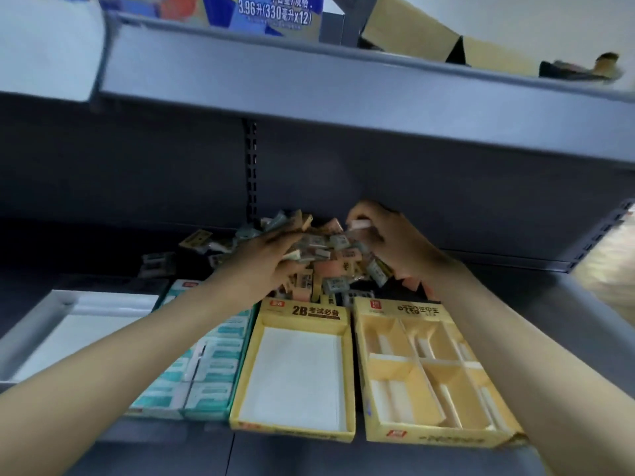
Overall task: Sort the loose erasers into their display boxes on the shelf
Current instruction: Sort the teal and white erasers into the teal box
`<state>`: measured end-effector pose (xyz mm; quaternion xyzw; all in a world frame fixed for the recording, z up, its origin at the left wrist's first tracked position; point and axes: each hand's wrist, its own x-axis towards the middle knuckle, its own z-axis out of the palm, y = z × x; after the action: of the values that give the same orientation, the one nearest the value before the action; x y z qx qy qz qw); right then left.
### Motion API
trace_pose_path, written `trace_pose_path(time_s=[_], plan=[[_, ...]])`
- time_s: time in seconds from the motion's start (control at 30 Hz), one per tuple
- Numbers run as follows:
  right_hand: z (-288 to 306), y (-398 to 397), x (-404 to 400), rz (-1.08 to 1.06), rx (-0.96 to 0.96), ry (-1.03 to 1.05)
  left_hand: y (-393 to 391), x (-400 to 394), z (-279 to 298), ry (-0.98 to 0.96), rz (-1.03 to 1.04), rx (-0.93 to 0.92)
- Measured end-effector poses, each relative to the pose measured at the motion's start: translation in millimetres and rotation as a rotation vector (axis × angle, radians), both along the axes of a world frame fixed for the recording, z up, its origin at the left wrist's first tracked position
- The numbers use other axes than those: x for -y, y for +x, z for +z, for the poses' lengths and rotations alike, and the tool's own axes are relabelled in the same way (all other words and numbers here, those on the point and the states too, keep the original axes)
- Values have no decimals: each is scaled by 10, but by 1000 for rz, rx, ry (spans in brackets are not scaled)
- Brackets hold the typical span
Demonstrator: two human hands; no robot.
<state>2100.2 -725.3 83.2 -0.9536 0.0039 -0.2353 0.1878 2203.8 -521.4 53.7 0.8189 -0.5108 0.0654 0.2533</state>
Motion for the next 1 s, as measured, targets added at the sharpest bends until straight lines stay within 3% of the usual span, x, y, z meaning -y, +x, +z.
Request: trace_pose_path(time_s=[0.17, 0.47, 0.7, 0.87, 1.0], plan=[[81, 84, -580, -11, -151, 82, 64, -355, 79, -233, 102, -406], [-153, 123, -1425, -65, -186, 377, 308, -1060, 120, -266, 28, -868], [-485, 136, -1782, -155, -255, 296, 469, -1406, 11, -70, 51, -883], [-515, 74, -1926, -181, -217, 235, 442, -1572, -21, -122, 25, -962], [-499, -3, -2004, -239, -163, 317, 357, -1598, -85, -181, 19, -947]])
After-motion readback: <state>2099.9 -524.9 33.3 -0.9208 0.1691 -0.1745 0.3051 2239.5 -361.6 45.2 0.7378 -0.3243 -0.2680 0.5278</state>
